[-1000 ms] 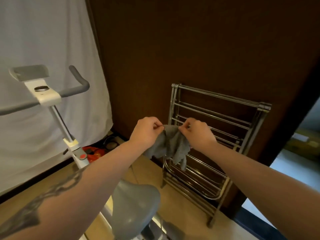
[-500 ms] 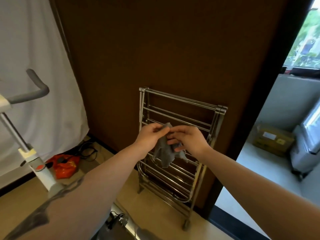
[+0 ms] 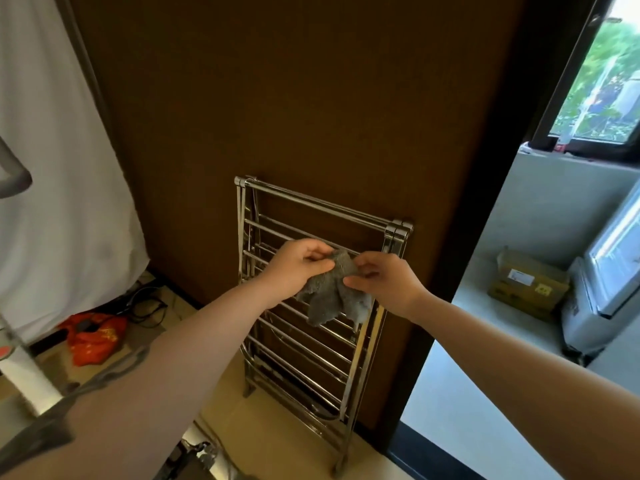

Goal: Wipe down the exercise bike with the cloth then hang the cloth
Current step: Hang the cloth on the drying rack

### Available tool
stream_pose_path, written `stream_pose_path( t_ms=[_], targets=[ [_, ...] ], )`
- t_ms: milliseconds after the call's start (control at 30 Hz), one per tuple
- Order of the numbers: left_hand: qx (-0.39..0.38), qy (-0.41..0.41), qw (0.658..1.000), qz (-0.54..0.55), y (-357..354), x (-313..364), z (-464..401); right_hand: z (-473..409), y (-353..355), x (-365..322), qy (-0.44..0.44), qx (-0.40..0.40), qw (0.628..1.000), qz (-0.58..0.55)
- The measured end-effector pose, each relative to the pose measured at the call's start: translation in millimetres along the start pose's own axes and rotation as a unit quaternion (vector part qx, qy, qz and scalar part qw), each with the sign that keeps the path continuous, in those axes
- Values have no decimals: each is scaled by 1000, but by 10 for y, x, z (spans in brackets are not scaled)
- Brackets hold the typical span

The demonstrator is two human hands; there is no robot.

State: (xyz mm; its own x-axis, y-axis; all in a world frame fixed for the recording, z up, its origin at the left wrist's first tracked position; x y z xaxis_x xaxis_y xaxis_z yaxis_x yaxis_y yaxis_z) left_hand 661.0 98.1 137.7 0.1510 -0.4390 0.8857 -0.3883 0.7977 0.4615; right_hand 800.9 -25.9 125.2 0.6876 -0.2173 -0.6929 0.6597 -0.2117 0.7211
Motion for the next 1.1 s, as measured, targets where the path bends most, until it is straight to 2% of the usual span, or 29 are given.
stream_pose_path(
  t_ms=[167, 300, 567, 733, 967, 1033, 1100],
  targets=[
    [-21, 24, 989, -142, 15, -244, -359, -191, 88, 217, -52, 19, 994, 91],
    [-25, 41, 983, -176, 67, -331, -665, -366, 218, 390, -102, 49, 983, 147],
    [-18, -3, 972, -233, 495, -6, -1575, -916, 749, 442, -142, 115, 967, 175],
    [-10, -20, 969, -246, 566, 180, -1965, -1229, 1105, 337, -131, 162, 959, 192],
    [67, -24, 975, -209, 619, 304, -2238, -1479, 1288, 293, -78, 248, 929, 264],
    [71, -17, 977, -201, 556, 217, -2233, -1493, 1151, 406, -78, 234, 930, 274],
    [66, -4, 978, -196, 440, 83, -2199, -1507, 950, 558, -105, 185, 940, 268]
  ],
)
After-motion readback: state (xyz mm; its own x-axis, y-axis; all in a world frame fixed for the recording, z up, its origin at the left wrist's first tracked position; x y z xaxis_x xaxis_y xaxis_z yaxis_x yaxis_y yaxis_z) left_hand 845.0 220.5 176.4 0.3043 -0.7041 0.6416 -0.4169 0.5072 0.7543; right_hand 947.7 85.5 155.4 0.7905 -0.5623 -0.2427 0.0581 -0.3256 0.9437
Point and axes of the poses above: each hand's wrist, its own z-axis away from the middle knuckle, its own y-axis out of the back of the hand, x = y × z, the point moved 2 cm from there along -z, towards the middle knuckle, and after that the axes turned 12 degrees about -x, right-handed, at the moved point
